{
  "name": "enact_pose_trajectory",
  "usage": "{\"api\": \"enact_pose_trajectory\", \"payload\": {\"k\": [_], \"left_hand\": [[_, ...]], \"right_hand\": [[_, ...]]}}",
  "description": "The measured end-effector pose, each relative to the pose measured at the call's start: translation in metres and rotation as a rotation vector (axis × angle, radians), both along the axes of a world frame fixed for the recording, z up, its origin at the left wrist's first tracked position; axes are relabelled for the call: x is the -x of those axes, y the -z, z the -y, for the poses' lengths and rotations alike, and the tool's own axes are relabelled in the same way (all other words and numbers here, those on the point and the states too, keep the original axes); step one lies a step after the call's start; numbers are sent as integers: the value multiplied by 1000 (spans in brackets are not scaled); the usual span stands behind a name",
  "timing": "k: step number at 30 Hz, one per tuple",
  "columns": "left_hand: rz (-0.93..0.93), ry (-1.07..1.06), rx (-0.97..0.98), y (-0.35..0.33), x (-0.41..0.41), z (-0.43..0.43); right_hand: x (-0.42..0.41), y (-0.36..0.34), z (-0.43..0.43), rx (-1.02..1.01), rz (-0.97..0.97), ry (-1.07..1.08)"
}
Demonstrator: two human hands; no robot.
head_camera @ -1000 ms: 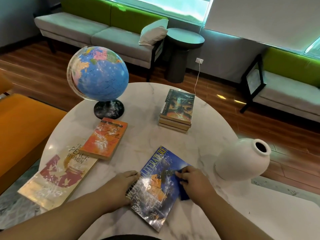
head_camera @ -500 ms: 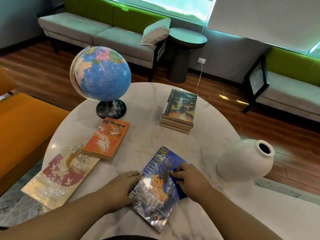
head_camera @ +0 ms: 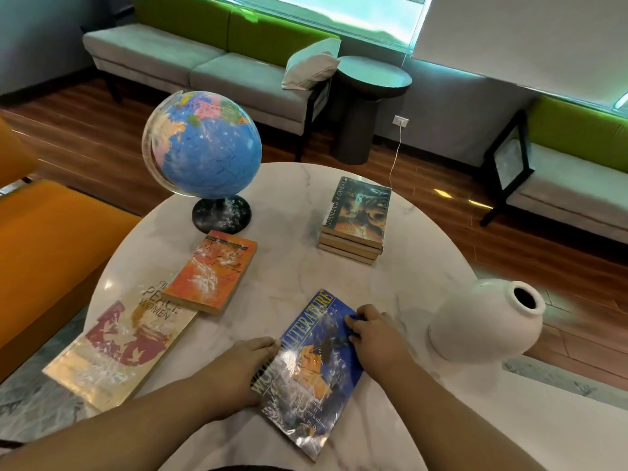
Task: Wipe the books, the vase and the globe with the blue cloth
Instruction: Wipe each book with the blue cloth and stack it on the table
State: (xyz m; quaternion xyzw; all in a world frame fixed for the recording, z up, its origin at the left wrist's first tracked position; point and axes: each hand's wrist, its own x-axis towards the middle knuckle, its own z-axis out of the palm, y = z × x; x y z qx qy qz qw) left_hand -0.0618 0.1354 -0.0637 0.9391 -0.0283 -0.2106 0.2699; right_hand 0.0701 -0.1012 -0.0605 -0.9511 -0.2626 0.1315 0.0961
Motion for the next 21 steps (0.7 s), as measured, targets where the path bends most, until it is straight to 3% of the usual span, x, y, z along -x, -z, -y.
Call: {"api": "enact_pose_trajectory", "payload": {"k": [3, 8, 12, 16, 21], "left_hand": [[8, -3, 5, 1, 0, 0], [16, 2, 4, 0, -1, 0], [8, 0, -4, -1, 0, -1], [3, 2, -6, -3, -1, 0], [22, 7, 11, -11, -1, 1]], "right_hand": [[1, 1, 1, 28, -85, -128], [-5, 0, -4, -12, -13, 4], [-1, 2, -8, -17, -109, -105], [-17, -2, -7, 23, 0, 59], [-9, 3, -15, 29, -76, -162]]}}
